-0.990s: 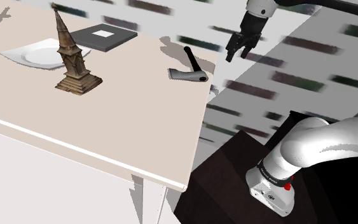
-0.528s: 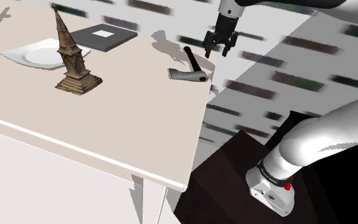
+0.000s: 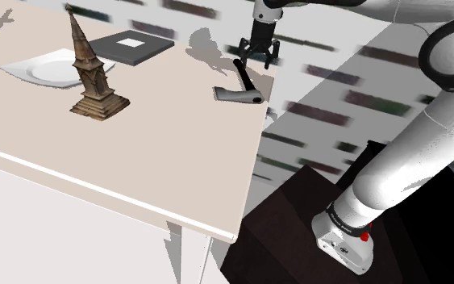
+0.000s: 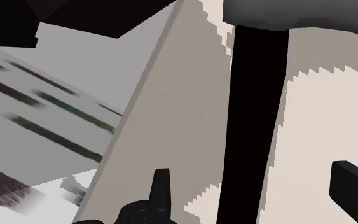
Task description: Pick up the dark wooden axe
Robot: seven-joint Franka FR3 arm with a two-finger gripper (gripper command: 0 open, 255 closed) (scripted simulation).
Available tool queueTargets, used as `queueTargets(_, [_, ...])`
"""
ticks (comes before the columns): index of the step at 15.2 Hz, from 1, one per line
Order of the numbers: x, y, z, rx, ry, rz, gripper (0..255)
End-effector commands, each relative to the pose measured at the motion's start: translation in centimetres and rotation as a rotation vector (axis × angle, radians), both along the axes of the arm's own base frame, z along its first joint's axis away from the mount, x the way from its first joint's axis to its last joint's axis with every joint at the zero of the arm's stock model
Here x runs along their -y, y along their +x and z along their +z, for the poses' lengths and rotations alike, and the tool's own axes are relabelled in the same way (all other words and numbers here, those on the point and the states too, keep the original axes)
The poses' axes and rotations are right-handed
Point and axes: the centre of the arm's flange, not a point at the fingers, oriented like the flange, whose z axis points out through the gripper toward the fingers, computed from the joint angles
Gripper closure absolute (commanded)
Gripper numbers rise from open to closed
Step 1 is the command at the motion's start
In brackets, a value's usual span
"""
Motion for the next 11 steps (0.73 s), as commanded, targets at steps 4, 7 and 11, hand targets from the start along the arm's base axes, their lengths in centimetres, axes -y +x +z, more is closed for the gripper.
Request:
queueTargets(4, [1.9,5.3,-1.9,-0.026,0.005,-0.105,0])
queueTargets(7, [1.9,5.3,-3.5,-0.026,0.005,-0.105,0])
queueTargets(11, [1.9,5.3,-5.9,-0.026,0.005,-0.105,0])
